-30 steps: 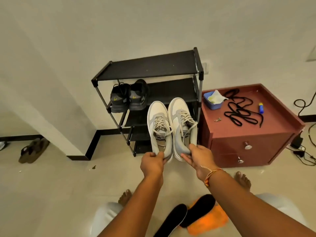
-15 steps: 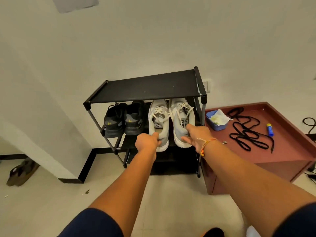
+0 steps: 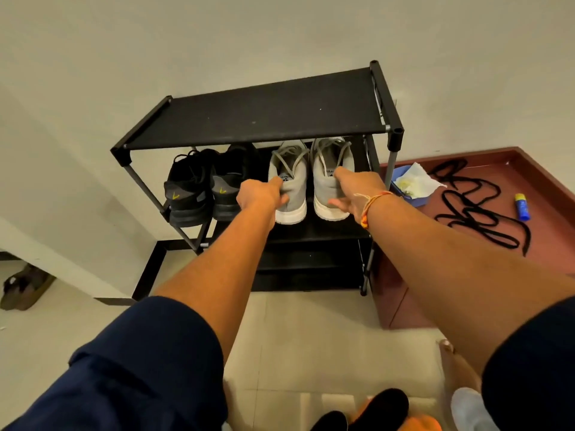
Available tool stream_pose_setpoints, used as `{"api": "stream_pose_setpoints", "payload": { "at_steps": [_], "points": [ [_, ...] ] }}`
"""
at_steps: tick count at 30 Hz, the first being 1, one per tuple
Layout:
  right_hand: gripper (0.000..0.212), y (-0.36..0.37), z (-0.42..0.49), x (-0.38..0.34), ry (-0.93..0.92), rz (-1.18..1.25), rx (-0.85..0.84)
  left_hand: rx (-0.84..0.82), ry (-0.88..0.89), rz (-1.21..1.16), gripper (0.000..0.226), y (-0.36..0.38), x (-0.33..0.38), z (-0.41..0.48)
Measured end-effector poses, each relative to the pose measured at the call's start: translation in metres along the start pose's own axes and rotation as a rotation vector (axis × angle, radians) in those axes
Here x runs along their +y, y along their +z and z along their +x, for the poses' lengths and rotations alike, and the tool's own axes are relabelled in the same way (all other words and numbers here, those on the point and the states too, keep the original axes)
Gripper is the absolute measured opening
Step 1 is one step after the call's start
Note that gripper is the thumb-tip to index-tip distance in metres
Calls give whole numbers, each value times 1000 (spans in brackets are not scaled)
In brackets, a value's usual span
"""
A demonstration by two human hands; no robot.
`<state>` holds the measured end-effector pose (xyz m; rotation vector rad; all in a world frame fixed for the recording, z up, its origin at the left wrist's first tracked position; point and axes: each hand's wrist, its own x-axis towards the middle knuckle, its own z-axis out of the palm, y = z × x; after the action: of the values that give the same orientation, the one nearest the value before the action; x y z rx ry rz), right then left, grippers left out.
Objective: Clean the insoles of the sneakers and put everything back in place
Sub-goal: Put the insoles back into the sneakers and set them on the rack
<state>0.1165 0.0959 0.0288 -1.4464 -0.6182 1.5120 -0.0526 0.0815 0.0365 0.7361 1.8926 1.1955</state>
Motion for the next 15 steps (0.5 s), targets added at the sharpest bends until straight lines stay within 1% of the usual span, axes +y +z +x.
{"api": "stream_pose_setpoints", "payload": {
  "at_steps": [2, 4, 8, 11, 13, 15],
  "points": [
    [26, 1, 9, 5, -38, -71, 3, 14, 7, -26, 25, 0, -2, 8],
    [32, 3, 17, 8, -89, -198, 20, 29, 17, -42, 27, 1, -2, 11],
    [53, 4, 24, 16, -153, -241, 124, 14, 26, -39, 39, 3, -7, 11],
    [53, -4, 23, 27, -188, -294, 147, 11, 48, -16, 47, 2, -15, 9],
    [57, -10, 24, 34, -239, -354, 175, -5, 66, -19, 51, 1, -21, 9],
    [59, -13, 22, 43, -281, -396, 205, -14, 90, -46, 50, 0, -31, 8]
  ]
}}
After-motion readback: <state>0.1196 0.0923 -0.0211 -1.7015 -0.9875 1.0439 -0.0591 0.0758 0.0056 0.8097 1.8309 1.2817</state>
